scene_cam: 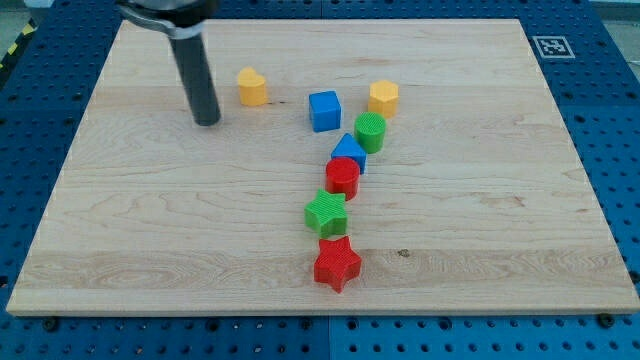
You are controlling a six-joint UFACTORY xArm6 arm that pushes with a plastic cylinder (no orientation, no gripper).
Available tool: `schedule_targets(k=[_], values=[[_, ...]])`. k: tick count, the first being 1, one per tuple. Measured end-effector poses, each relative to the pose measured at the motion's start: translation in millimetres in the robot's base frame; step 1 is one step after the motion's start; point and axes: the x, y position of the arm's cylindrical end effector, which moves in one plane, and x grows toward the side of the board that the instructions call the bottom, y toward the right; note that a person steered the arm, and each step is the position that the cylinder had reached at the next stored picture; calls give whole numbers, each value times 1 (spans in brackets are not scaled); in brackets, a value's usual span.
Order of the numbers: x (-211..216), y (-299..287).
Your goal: Move the heart closer to the cube
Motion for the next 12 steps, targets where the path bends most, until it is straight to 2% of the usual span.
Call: schedule_targets(k=[3,8,12], values=[[-33,7],[-36,69],[-36,71]])
